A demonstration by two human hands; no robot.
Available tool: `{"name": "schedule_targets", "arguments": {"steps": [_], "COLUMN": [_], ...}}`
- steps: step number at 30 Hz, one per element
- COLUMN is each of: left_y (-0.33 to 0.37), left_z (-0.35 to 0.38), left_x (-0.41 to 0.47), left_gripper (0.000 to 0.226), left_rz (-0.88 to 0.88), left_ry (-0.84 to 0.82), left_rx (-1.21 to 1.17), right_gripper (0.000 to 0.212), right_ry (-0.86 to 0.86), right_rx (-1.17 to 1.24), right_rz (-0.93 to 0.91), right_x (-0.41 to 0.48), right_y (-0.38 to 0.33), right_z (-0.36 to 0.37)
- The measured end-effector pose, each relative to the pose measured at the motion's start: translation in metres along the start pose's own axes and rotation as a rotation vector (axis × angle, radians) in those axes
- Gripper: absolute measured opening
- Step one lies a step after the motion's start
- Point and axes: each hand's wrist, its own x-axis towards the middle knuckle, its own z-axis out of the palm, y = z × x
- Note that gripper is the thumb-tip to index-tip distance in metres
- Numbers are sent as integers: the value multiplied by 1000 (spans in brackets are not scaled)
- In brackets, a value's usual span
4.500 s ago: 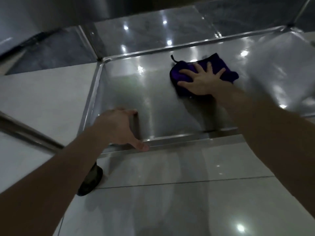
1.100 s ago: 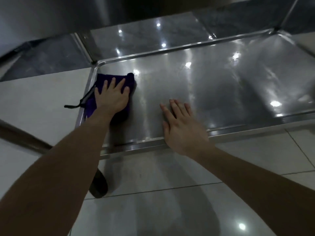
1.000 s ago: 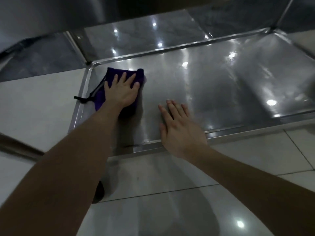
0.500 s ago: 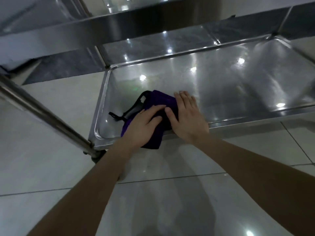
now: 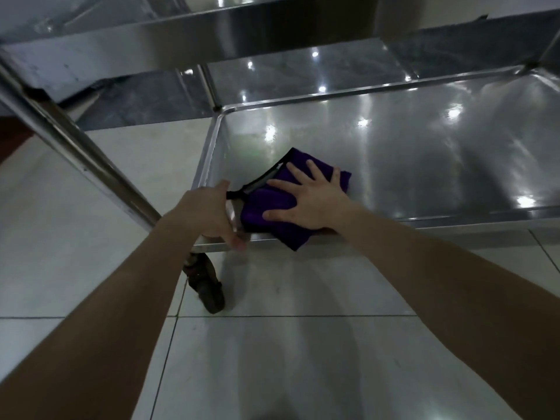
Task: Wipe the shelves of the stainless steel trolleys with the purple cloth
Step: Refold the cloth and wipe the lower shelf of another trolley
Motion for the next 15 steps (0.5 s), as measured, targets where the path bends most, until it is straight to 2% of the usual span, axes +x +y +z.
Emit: {"name": "schedule_targets", "arguments": {"steps": [3,6,9,12,15], "left_y": [1,2,3,0,-1], "left_z": [-3,-3,1,3,0], "left_x": [3,5,7,11,11], "left_gripper": [149,126,122,124,126], "left_rz": [2,-12,-15,-34,-55], "left_ry": [-22,-30,-7,13,12], "left_rx": [8,66,98,68,44], "right_gripper": [104,98,95,104,118], "right_ry": [13,57,72,19,8], "right_rx": [3,25,35,15,4], "right_rz": [78,183,312,343,281], "right_x": [27,63,107,135,122], "right_y": [22,40,47,42,35], "right_z": [-11,-21,-39,-49,-45]}}
